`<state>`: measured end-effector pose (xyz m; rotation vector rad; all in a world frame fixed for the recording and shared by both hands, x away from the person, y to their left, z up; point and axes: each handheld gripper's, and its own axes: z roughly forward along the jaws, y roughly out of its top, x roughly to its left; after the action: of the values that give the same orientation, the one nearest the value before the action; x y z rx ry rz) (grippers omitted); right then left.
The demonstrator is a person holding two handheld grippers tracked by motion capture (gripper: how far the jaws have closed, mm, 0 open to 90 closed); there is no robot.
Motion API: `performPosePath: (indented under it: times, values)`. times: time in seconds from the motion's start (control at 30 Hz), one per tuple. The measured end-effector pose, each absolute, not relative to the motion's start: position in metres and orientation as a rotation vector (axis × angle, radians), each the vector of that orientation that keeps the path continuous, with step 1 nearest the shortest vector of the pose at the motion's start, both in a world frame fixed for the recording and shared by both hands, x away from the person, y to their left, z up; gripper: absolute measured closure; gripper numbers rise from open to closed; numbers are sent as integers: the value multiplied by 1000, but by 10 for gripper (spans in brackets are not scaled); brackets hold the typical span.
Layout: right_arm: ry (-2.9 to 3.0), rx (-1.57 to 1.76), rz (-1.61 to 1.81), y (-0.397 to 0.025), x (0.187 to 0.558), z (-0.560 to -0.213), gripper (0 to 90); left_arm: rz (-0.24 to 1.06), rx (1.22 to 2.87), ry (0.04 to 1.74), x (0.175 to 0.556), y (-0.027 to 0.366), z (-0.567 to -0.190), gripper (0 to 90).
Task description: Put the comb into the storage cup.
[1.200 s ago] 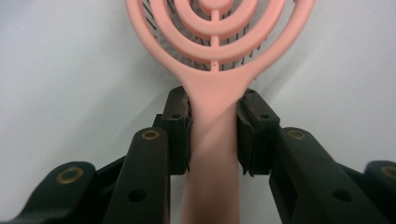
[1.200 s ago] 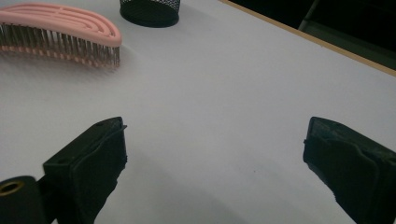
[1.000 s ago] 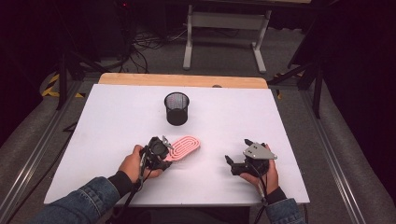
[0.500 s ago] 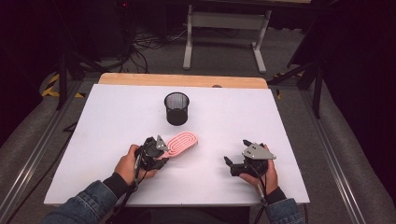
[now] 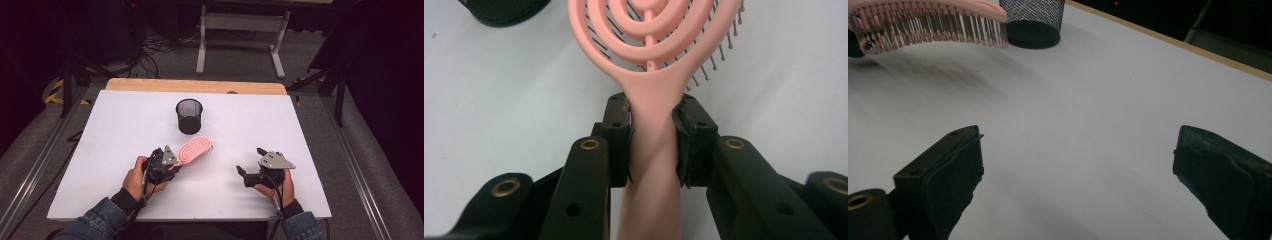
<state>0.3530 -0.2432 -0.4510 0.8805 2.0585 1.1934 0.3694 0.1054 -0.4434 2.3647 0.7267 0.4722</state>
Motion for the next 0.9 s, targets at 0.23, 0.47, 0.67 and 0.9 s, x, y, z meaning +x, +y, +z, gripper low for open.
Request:
performPosePath:
  times: [0.23, 0.47, 0.67, 0.9]
  values:
    - [2052, 879, 1285, -231, 355, -437, 53, 563, 2291, 709, 367, 113, -433, 717]
    - [2016, 869, 1391, -218, 357, -414, 87, 605, 2245, 694, 369, 118, -425, 744]
    - [2044, 877, 1462, -201, 364, -409, 97, 592, 2239, 695, 372, 121, -427, 796]
    - [2170, 824, 1374, -182, 366, -423, 102, 491, 2336, 705, 378, 120, -435, 796]
